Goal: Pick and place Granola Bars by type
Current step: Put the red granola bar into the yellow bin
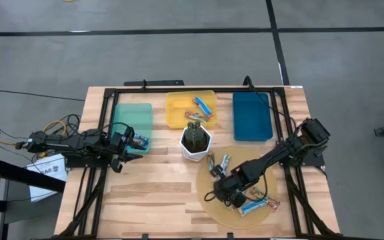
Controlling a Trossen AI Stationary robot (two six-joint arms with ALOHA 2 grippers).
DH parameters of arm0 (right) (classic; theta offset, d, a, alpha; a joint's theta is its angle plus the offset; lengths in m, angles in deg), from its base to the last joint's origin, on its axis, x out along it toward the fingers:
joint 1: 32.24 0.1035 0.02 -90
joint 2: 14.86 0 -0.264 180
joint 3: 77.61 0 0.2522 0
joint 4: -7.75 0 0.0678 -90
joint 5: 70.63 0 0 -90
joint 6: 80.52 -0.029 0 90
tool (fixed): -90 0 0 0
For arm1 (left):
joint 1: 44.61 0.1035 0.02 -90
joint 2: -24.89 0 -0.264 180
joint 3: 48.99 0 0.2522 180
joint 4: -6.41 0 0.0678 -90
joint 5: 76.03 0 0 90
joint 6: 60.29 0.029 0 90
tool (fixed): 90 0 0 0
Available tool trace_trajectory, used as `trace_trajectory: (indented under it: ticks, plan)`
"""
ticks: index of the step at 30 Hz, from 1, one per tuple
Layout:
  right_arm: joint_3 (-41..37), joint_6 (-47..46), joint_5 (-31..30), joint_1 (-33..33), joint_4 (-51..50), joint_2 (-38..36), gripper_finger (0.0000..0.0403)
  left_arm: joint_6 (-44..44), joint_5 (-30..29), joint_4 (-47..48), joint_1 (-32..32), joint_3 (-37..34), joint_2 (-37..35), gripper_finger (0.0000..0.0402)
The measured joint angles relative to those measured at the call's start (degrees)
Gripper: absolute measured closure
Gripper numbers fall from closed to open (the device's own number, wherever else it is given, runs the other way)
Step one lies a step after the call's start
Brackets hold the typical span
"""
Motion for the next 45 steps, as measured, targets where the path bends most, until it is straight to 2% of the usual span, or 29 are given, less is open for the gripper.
trace_trajectory:
  ticks: [5,10,28,37,45]
  plan:
    - [0.0,-9.16,0.07,-1.02,2.33,-4.83,0.0386,0.0,0.0,0.0,0.0,0.01,0.0,0.0257]
    - [0.0,-16.49,0.07,-2.72,5.23,-11.04,0.0396,-0.01,0.0,0.0,-0.01,0.01,0.0,0.0257]
    - [0.0,-30.35,0.07,-10.98,9.92,-32.34,0.0394,0.0,0.0,0.0,-0.01,-0.01,0.0,0.0257]
    - [0.02,-31.57,0.23,-14.47,7.66,-34.44,0.0394,-0.02,0.0,0.0,0.01,-0.01,-0.02,0.0257]
    - [0.02,-29.29,0.03,-23.88,3.81,-34.29,0.0394,0.0,-0.01,0.0,0.0,0.0,-0.01,0.0257]
